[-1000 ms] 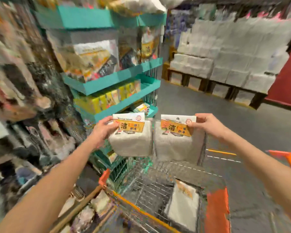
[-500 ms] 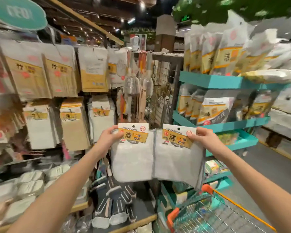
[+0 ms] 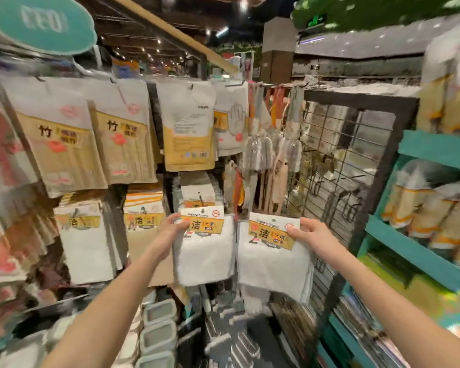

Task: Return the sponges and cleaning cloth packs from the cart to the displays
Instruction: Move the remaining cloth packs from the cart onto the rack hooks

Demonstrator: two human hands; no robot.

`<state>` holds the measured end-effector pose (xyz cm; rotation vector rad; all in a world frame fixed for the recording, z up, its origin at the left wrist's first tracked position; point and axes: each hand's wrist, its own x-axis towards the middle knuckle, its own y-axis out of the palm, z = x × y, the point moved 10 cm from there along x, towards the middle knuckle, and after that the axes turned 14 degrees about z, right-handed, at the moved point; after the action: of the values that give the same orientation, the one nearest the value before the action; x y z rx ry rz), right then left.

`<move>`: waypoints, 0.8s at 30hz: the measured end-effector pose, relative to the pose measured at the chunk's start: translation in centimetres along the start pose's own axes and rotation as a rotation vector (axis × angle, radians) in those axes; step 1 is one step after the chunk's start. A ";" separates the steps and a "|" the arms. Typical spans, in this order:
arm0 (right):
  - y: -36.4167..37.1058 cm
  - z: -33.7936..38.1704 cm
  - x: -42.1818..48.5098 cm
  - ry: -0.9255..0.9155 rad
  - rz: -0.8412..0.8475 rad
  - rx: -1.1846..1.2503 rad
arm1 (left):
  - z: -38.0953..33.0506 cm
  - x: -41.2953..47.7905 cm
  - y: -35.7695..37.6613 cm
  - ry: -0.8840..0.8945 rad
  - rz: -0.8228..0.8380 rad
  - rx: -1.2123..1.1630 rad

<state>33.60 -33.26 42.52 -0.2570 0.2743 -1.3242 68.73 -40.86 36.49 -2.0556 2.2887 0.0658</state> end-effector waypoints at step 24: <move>1.9 -1.5 13.8 0.001 0.183 0.053 | 2.2 14.3 -3.5 -0.101 -0.317 0.432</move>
<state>37.90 -46.32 39.79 -0.1823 0.2570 -1.1488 70.74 -55.24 33.21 -2.0852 1.7051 -0.3048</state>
